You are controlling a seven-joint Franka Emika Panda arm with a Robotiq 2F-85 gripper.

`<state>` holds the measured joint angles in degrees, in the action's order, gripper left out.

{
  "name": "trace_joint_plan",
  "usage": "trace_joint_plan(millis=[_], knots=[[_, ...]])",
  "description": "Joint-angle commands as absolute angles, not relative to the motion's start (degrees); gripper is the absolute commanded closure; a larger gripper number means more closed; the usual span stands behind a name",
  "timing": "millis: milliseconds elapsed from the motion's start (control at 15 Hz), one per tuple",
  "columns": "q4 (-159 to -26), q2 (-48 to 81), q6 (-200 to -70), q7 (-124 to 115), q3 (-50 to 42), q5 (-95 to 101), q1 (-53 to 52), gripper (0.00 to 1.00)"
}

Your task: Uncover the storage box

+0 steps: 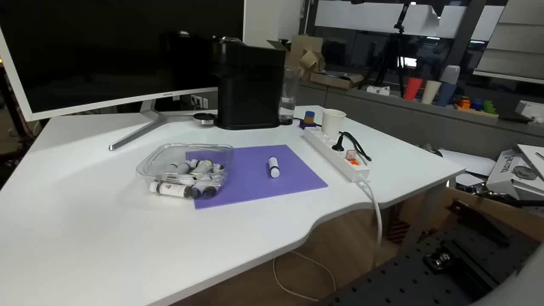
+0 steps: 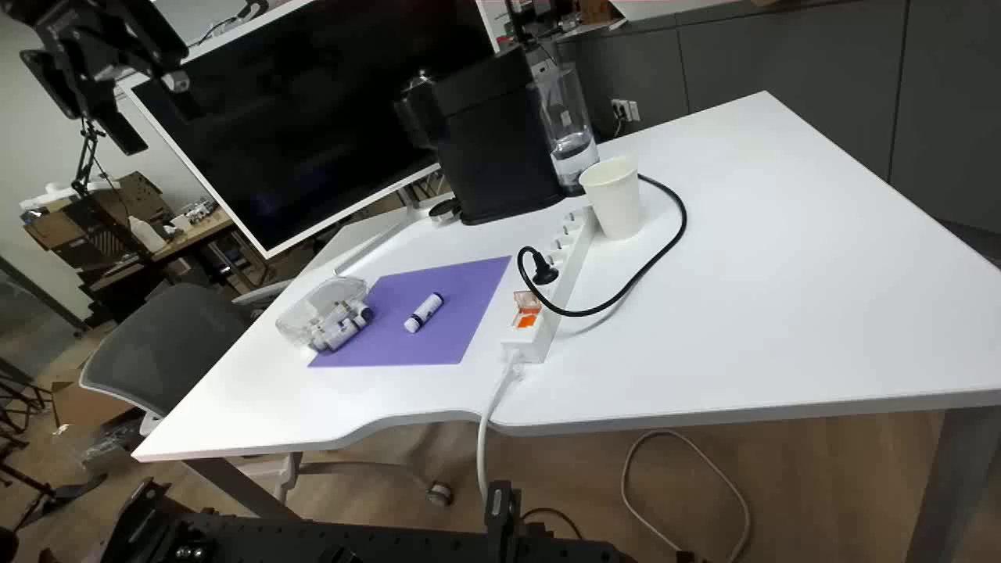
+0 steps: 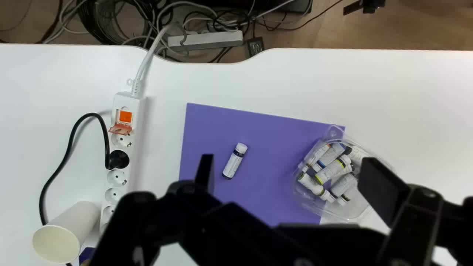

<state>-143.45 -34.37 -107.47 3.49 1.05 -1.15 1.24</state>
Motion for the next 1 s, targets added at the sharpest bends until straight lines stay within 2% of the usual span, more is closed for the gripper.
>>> trace_joint_plan(millis=[0, 667, 933], knots=[[-143.34, -34.33, -107.35, 3.13, 0.44, -0.80, 0.51, 0.00], [-143.34, -34.33, -107.35, 3.14, 0.44, -0.80, 0.51, 0.00], [-145.47, -32.04, -116.45, 1.73, 4.34, 5.52, 0.41, 0.00]])
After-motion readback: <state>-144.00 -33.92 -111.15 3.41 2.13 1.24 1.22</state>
